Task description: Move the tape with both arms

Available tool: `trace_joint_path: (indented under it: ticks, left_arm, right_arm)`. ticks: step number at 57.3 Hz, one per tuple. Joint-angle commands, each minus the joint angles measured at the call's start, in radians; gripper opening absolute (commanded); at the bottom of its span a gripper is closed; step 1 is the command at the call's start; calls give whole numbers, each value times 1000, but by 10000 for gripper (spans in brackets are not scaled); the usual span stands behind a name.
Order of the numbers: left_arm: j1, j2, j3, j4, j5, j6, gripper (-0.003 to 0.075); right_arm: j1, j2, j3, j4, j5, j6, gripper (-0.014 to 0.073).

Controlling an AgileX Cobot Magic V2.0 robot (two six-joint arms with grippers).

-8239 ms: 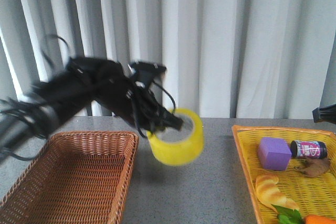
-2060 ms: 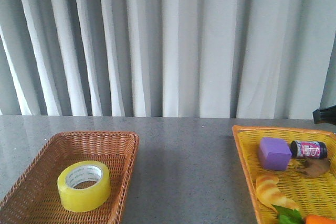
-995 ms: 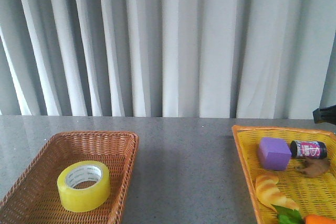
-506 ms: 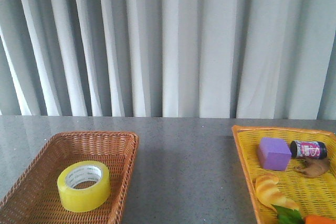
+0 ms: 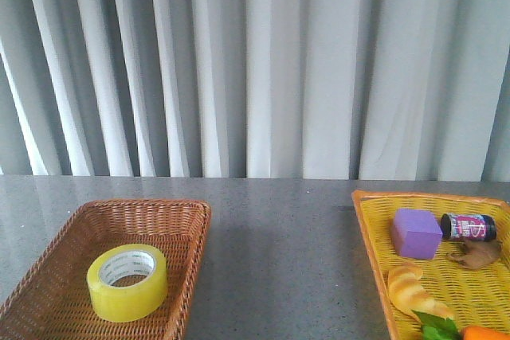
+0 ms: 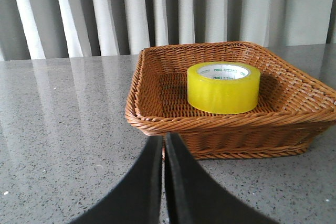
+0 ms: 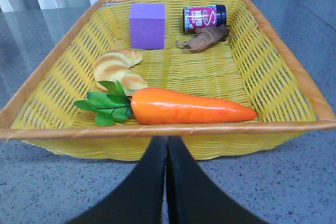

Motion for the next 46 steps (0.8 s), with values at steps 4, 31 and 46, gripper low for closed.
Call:
trace_joint_path:
  ticks: [4, 31, 46]
  left_arm:
    - [-7, -16, -8, 0, -67, -2, -6]
    - [-7, -16, -8, 0, -65, -2, -6]
    - [-7, -16, -8, 0, -65, -2, -6]
  right_arm:
    - [-5, -112, 86, -66, -182, -3, -7]
    - [46, -327, 216, -138, -189, 44, -7]
    - [50, -327, 216, -136, -189, 45, -7]
